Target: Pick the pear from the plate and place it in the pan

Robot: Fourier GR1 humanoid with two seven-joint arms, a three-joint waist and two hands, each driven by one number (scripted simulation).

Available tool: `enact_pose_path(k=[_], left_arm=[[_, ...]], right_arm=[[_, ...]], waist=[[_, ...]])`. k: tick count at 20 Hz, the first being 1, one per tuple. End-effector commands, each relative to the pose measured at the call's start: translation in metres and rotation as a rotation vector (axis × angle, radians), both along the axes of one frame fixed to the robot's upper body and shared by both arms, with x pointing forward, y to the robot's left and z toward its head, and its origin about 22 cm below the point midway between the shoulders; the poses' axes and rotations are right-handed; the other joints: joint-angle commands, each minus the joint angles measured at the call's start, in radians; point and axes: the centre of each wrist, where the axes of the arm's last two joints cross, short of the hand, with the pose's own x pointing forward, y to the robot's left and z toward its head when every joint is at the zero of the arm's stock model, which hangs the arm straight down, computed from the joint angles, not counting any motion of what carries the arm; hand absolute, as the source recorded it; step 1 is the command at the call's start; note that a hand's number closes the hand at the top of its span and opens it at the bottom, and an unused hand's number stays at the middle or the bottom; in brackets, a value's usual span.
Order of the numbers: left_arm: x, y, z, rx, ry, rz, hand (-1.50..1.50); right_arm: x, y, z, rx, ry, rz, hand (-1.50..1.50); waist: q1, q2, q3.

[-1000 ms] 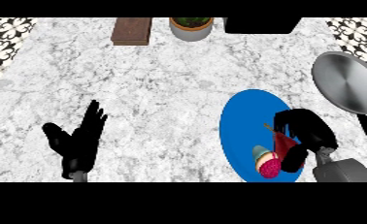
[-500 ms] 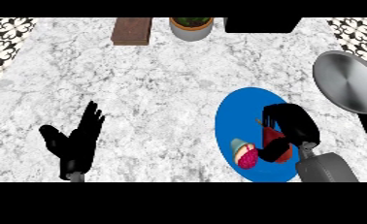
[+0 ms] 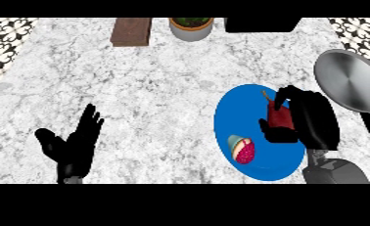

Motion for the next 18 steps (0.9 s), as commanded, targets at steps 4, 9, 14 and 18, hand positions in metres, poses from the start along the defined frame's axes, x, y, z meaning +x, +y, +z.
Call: enact_pose_path(k=[4,9,14,18], left_arm=[[-0.011,0.006,-0.003,0.015,-0.006,-0.003,0.00],[0.011,-0.007,-0.004,0.023,0.012,-0.017,0.00],[0.003,-0.014,0.009,0.011,0.009,-0.024,0.00],[-0.001,-0.021,0.004,-0.001,-0.012,-0.017,0.00]], right_arm=[[-0.019,-0.018,0.067,0.110,-0.180,-0.152,1.50],[0.004,-0.044,0.069,0.157,-0.181,-0.202,1.50],[0.028,-0.087,0.064,0.260,-0.203,-0.238,1.50],[0.057,-0.131,0.058,0.212,-0.243,-0.282,1.50]], waist=[[0.007,0.003,0.001],[0.012,0.007,0.001],[0.017,0.007,0.002],[0.024,0.009,0.002]])
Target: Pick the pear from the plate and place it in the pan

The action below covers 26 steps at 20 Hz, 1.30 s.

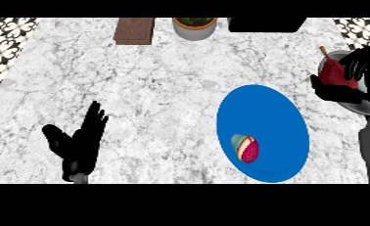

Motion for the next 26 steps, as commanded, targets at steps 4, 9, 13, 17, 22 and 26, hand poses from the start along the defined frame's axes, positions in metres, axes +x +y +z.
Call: enact_pose_path(k=[4,9,13,17,22,26], left_arm=[[0.010,0.001,0.009,0.000,0.016,-0.033,0.00],[0.009,-0.004,0.000,0.010,-0.019,-0.027,0.00],[0.004,-0.020,0.003,-0.004,-0.032,-0.054,0.00],[0.023,-0.001,0.011,-0.003,-0.044,-0.064,0.00],[0.023,-0.011,0.009,-0.005,-0.030,-0.089,0.00],[0.013,-0.016,0.000,0.005,-0.049,-0.088,0.00]], right_arm=[[0.048,-0.058,-0.025,-0.049,-0.033,-0.100,1.50],[0.053,-0.114,-0.036,-0.077,-0.017,-0.127,1.50],[0.052,-0.135,-0.051,0.017,-0.034,-0.151,1.50],[0.059,-0.146,-0.038,0.021,-0.048,-0.172,1.50],[0.039,-0.169,-0.052,0.016,0.201,-0.227,-1.50],[0.033,-0.174,-0.059,-0.008,0.169,-0.205,-1.50]], waist=[[0.019,0.007,0.001],[0.021,0.009,0.002],[0.050,0.021,0.005],[0.063,0.029,0.006],[0.078,0.039,0.007],[0.091,0.044,0.010]])
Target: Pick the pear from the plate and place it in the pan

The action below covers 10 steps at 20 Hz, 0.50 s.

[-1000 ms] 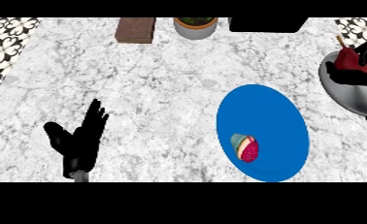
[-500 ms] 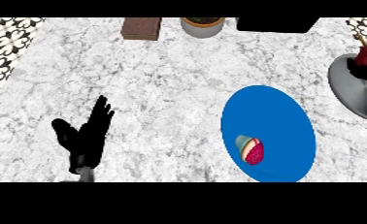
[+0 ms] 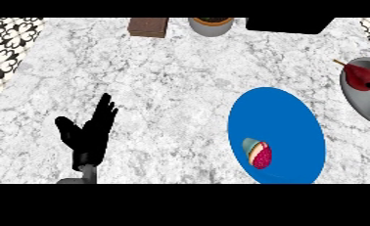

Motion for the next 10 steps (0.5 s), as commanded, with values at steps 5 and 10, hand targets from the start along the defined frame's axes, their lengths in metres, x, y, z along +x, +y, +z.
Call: enact_pose_path(k=[5,10], left_arm=[[0.001,0.003,-0.002,-0.002,-0.004,-0.009,0.00],[-0.001,0.006,0.002,-0.011,0.001,0.032,0.00]], right_arm=[[0.007,0.007,-0.005,0.167,-0.149,0.094,-1.50],[0.012,0.003,0.009,0.476,-0.370,0.156,-1.50]], waist=[[-0.002,0.001,0.005],[-0.021,-0.010,0.006]])
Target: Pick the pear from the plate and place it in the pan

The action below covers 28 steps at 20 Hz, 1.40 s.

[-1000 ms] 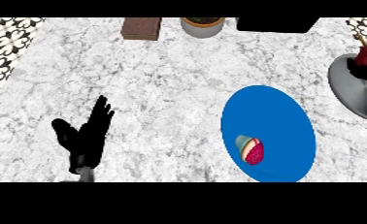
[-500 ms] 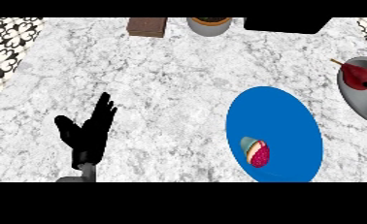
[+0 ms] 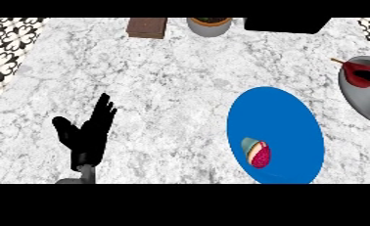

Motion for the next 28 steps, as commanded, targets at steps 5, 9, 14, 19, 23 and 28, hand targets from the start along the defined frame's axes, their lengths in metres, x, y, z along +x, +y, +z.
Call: enact_pose_path(k=[5,9,14,19,23,28], left_arm=[[-0.010,0.000,-0.004,-0.013,0.010,0.016,0.00],[-0.007,0.019,-0.003,-0.006,0.020,0.040,0.00],[-0.017,0.016,-0.007,0.001,0.041,0.043,0.00],[-0.009,-0.004,-0.015,0.006,0.024,0.046,0.00],[-0.004,0.009,0.006,-0.002,0.013,0.029,0.00],[-0.005,0.019,0.005,0.018,0.027,0.046,0.00]], right_arm=[[-0.024,-0.034,0.009,0.410,-0.214,0.092,-1.50],[-0.059,-0.065,0.007,0.510,-0.252,0.170,-1.50],[-0.101,-0.094,0.003,0.602,-0.283,0.328,-1.50],[-0.118,-0.101,-0.005,0.605,-0.236,0.379,-1.50],[-0.128,-0.102,-0.016,0.580,-0.241,0.350,-1.50],[-0.139,-0.107,-0.018,0.580,-0.229,0.326,-1.50]], waist=[[-0.024,-0.008,-0.001],[-0.045,-0.010,-0.003],[-0.057,-0.018,-0.003],[-0.055,-0.019,-0.007],[-0.047,-0.020,-0.005],[-0.054,-0.023,-0.007]])
